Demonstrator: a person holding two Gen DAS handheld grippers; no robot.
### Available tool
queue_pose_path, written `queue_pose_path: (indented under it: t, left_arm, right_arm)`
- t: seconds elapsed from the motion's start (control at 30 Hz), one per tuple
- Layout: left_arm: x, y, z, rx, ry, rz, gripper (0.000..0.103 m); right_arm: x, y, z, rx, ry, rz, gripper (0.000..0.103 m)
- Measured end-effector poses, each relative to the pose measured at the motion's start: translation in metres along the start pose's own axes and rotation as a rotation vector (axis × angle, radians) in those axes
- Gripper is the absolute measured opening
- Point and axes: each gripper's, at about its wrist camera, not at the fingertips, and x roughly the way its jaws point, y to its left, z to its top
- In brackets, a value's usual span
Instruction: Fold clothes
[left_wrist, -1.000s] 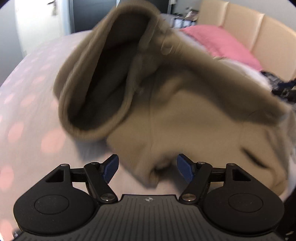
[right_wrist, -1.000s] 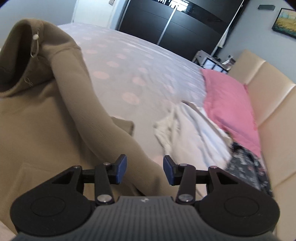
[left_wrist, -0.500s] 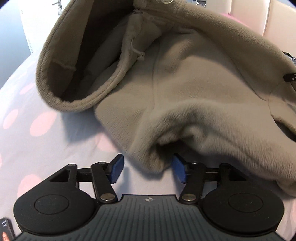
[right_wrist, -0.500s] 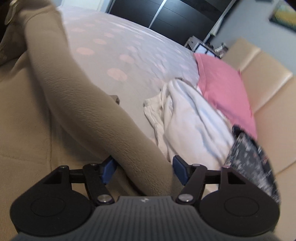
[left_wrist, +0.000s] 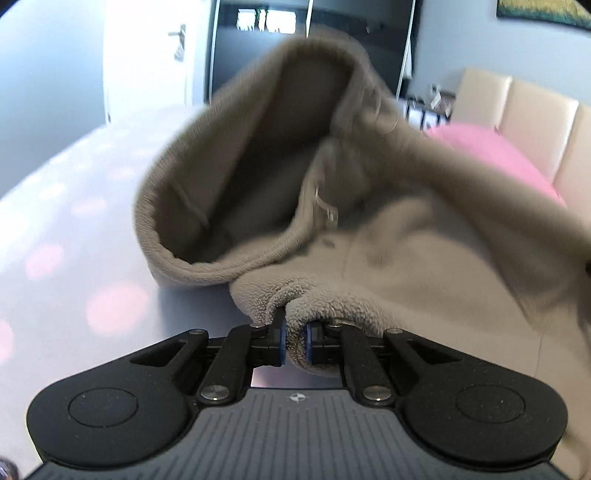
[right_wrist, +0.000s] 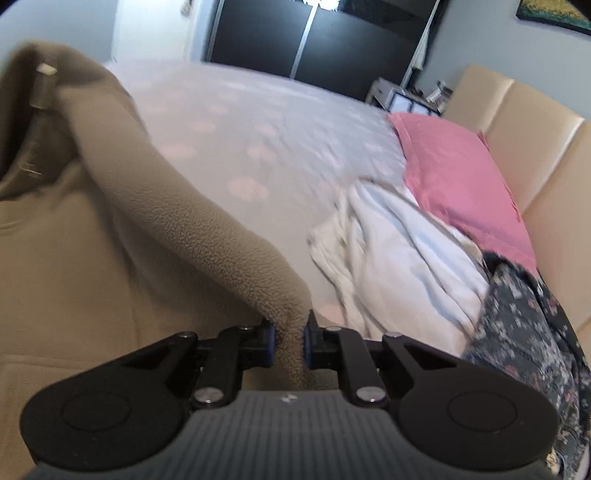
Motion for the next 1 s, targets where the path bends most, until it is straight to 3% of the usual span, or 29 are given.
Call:
queue_pose_path:
  t: [0.17, 0.27, 0.37, 0.43, 0.5, 0.57, 0.77, 0.83, 0.9, 0.97, 1.0]
  left_arm:
    - [-0.017, 0.039, 0.066, -0.013, -0.093, 0.044, 0.007]
    - [-0.034, 0.064, 0.109, 0.01, -0.153, 0.082, 0.007]
    - [-0.051, 0.083, 0.148, 0.041, -0.198, 0.111, 0.007]
    - [-0.047, 0.097, 0.163, 0.048, -0.164, 0.117, 0.007]
    - [-0.035, 0.106, 0.161, 0.064, -0.101, 0.126, 0.007]
    - [-0.023, 0.11, 0.15, 0.096, -0.066, 0.132, 0.007]
    - [-0.013, 0.107, 0.108, 0.097, -0.004, 0.128, 0.012]
    - [-0.018, 0.109, 0.097, 0.093, 0.016, 0.136, 0.017]
    - [-0.026, 0.112, 0.089, 0.071, 0.035, 0.144, 0.026]
    - [-0.031, 0.118, 0.088, 0.046, 0.048, 0.145, 0.032]
    - [-0.037, 0.117, 0.086, 0.05, 0.052, 0.149, 0.041]
  right_arm:
    - [-0.043, 0.021, 0.038, 0.02, -0.091, 0.124, 0.015]
    - [-0.068, 0.027, 0.064, 0.088, -0.131, 0.243, 0.014]
    - [-0.075, 0.037, 0.077, 0.135, -0.12, 0.344, 0.014]
    - [-0.069, 0.048, 0.077, 0.147, -0.095, 0.381, 0.014]
    - [-0.055, 0.061, 0.071, 0.145, -0.062, 0.396, 0.014]
    - [-0.041, 0.074, 0.062, 0.128, -0.043, 0.356, 0.014]
    - [-0.008, 0.073, 0.036, 0.115, -0.034, 0.267, 0.017]
    - [-0.004, 0.067, 0.032, 0.122, -0.052, 0.249, 0.032]
    - [-0.003, 0.06, 0.03, 0.133, -0.07, 0.242, 0.041]
    - [-0.009, 0.052, 0.027, 0.151, -0.09, 0.247, 0.043]
    - [-0.014, 0.049, 0.025, 0.158, -0.099, 0.243, 0.046]
